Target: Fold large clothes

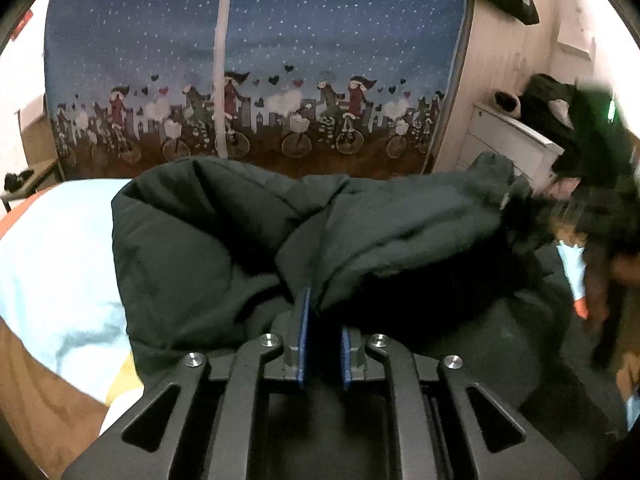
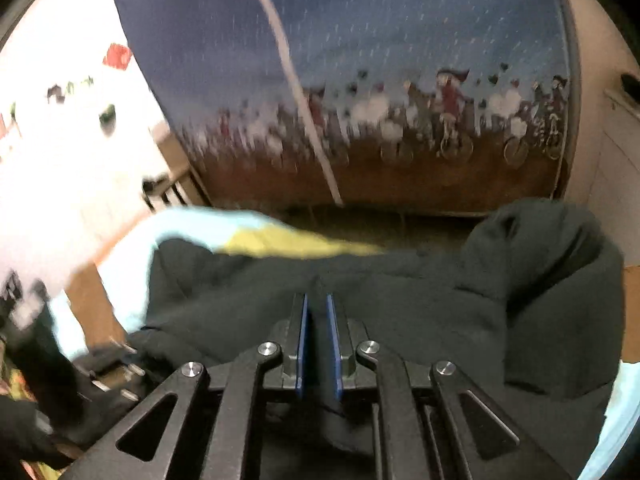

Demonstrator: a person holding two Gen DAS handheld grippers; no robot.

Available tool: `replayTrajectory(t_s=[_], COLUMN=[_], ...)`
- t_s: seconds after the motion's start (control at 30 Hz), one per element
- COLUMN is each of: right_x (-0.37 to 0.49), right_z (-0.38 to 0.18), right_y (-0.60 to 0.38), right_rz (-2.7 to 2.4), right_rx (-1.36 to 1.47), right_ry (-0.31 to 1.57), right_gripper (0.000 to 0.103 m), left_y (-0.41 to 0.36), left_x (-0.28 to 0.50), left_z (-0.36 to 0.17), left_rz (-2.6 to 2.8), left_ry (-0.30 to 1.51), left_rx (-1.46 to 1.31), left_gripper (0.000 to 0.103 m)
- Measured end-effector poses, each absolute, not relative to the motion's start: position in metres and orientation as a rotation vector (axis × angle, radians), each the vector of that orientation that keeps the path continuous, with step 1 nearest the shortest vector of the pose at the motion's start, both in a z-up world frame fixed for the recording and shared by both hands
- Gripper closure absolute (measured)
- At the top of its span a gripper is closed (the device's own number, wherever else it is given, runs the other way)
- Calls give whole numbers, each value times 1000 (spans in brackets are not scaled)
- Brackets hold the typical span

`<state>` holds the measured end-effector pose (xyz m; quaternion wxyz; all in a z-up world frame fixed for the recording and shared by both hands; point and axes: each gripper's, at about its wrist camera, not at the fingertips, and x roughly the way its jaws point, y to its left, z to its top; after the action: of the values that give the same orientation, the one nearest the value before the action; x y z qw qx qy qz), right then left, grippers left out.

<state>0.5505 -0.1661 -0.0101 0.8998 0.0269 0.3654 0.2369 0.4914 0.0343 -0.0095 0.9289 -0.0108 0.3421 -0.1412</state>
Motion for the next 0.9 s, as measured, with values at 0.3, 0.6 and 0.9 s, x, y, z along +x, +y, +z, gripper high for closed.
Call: replayTrajectory(t_s=[0.3, 0.6, 0.9], right_x=[542, 525, 514], right_z=[-35, -40, -35], right_y=[-190, -196, -190], right_rz=[530, 531, 472], right_rx=[136, 106, -19], right_ry=[756, 708, 645], right_gripper=[93, 93, 90], left_y=[74, 36, 5], left_x=[456, 504, 540], left_z=[31, 41, -15], left_rz=[-320, -257, -212], left_ry=[618, 653, 752], left_rx=[-185, -96, 75], left_gripper=[63, 50, 32])
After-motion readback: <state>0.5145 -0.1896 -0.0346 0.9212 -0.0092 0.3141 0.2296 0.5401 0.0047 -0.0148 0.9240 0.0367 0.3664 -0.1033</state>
